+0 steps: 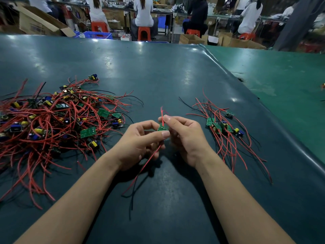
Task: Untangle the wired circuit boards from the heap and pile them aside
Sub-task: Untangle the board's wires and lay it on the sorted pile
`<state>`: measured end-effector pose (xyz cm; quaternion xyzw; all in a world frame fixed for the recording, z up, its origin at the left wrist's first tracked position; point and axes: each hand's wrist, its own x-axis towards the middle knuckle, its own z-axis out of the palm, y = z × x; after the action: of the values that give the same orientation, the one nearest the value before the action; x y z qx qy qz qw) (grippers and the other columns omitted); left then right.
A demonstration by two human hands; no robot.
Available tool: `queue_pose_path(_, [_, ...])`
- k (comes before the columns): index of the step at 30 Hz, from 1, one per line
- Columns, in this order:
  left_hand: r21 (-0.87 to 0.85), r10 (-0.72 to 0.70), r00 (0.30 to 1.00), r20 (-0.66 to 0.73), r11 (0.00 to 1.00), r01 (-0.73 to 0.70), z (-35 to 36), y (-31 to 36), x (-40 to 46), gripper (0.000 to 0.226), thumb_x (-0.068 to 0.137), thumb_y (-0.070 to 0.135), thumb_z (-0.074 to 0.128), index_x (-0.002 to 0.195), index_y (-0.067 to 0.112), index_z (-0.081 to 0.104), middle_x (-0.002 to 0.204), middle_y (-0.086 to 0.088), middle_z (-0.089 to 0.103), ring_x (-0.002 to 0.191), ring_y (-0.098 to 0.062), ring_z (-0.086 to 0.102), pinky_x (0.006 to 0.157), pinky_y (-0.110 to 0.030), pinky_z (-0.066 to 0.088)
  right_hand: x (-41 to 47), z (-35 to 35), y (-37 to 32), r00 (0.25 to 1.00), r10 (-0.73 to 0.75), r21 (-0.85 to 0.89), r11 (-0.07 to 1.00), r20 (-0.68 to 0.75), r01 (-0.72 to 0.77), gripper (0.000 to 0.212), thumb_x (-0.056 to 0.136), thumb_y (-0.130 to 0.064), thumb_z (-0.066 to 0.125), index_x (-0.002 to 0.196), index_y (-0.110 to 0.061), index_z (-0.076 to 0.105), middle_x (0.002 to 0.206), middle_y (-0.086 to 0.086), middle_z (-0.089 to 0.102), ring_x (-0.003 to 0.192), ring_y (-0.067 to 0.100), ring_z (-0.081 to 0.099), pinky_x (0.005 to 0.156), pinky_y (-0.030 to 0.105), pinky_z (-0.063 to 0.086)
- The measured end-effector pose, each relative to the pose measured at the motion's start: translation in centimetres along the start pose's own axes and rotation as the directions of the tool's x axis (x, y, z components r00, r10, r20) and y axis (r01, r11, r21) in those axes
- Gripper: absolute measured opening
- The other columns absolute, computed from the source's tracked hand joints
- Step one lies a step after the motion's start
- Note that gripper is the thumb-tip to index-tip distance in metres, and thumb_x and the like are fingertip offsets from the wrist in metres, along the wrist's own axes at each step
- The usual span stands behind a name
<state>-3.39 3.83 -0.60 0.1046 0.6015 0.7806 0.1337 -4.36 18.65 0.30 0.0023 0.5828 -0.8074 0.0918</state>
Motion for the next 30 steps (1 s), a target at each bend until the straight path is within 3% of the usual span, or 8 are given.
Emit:
queue_pose_path(3, [0.029, 0.015, 1.0, 0.024, 0.999, -0.015, 0.0, 0.0, -0.1, 0.015, 0.073, 0.02, 0.077, 0.08, 0.012, 0.066, 0.061, -0.008, 0.052, 0.054, -0.016, 0.062, 0.042, -0.021, 0.043, -0.2, -0.1, -0.4, 0.993, 0.077, 0.026, 0.996, 0.09, -0.08, 0.013, 0.089, -0.022, 0.067, 0.083, -0.01, 0.07, 0.047, -0.004, 0.036, 0.034, 0.005, 0.024, 0.035, 0.013, 0.024])
queue_pose_path(8, [0.035, 0.005, 0.998, 0.057, 0.999, -0.007, 0.3, 0.5, -0.2, 0.021, 0.081, 0.041, 0.068, 0.082, 0.021, 0.073, 0.057, -0.009, 0.06, 0.041, -0.015, 0.053, 0.041, -0.02, 0.044, 0.1, -0.4, -0.5, 0.995, 0.081, 0.107, 0.991, 0.052, -0.086, 0.015, 0.074, -0.019, 0.072, 0.076, -0.018, 0.057, 0.059, -0.001, 0.041, 0.035, 0.003, 0.031, 0.033, 0.013, 0.023])
queue_pose_path(10, [0.035, 0.001, 0.999, 0.046, 0.999, -0.002, 0.4, 0.6, -0.2, 0.03, 0.079, 0.048, 0.067, 0.083, 0.019, 0.072, 0.057, -0.011, 0.06, 0.039, -0.017, 0.053, 0.041, -0.018, 0.043, 0.2, -0.4, -0.4, 0.997, 0.065, 0.112, 0.991, 0.047, -0.07, 0.015, 0.081, -0.012, 0.07, 0.079, -0.019, 0.056, 0.059, -0.002, 0.046, 0.036, 0.002, 0.035, 0.034, 0.014, 0.024])
queue_pose_path(14, [0.039, 0.003, 0.998, 0.067, 0.999, -0.005, 0.3, 0.5, -0.2, 0.022, 0.086, 0.036, 0.062, 0.081, 0.017, 0.071, 0.055, -0.012, 0.06, 0.037, -0.016, 0.052, 0.039, -0.018, 0.042, 0.3, -0.3, -0.2, 0.998, -0.01, 0.107, 0.994, 0.058, 0.003, 0.02, 0.087, -0.003, 0.064, 0.094, -0.022, 0.07, 0.059, -0.003, 0.048, 0.045, 0.006, 0.036, 0.036, 0.015, 0.023])
queue_pose_path(17, [0.054, -0.005, 0.997, 0.076, 0.999, 0.001, 0.2, 0.4, -0.2, 0.024, 0.084, 0.036, 0.065, 0.08, 0.014, 0.072, 0.053, -0.011, 0.059, 0.04, -0.017, 0.052, 0.04, -0.02, 0.043, 0.6, -0.4, 0.1, 0.993, -0.099, 0.02, 0.995, -0.066, 0.1, 0.012, 0.087, -0.006, 0.068, 0.086, -0.016, 0.075, 0.051, -0.006, 0.038, 0.041, 0.007, 0.028, 0.04, 0.016, 0.021])
queue_pose_path(21, [0.071, -0.011, 0.997, 0.077, 0.997, 0.006, 0.2, 0.5, -0.1, 0.024, 0.083, 0.034, 0.063, 0.077, 0.013, 0.074, 0.052, -0.011, 0.058, 0.04, -0.017, 0.052, 0.04, -0.021, 0.043, 0.7, -0.3, 0.5, 0.941, -0.321, -0.239, 0.927, -0.107, 0.289, 0.016, 0.089, -0.003, 0.066, 0.081, -0.017, 0.07, 0.052, -0.014, 0.053, 0.043, 0.003, 0.039, 0.042, 0.015, 0.034])
queue_pose_path(27, [0.048, -0.019, 0.997, 0.075, 0.999, 0.015, 0.1, 0.7, -0.2, 0.026, 0.083, 0.034, 0.063, 0.078, 0.01, 0.072, 0.051, -0.011, 0.057, 0.039, -0.016, 0.051, 0.039, -0.02, 0.043, 1.0, -0.6, -0.1, 0.954, -0.242, 0.024, 0.968, -0.179, 0.25, 0.014, 0.083, -0.001, 0.072, 0.081, -0.015, 0.068, 0.064, -0.003, 0.061, 0.043, 0.008, 0.042, 0.039, 0.018, 0.03])
queue_pose_path(30, [0.051, -0.022, 0.997, 0.072, 0.999, 0.019, 0.1, 0.7, -0.2, 0.025, 0.084, 0.032, 0.062, 0.077, 0.01, 0.072, 0.051, -0.011, 0.057, 0.039, -0.016, 0.051, 0.039, -0.021, 0.043, 1.2, -0.6, -0.1, 0.95, -0.235, 0.06, 0.966, -0.204, 0.252, 0.017, 0.082, -0.004, 0.074, 0.074, -0.013, 0.063, 0.063, 0.002, 0.059, 0.04, 0.008, 0.042, 0.036, 0.017, 0.03])
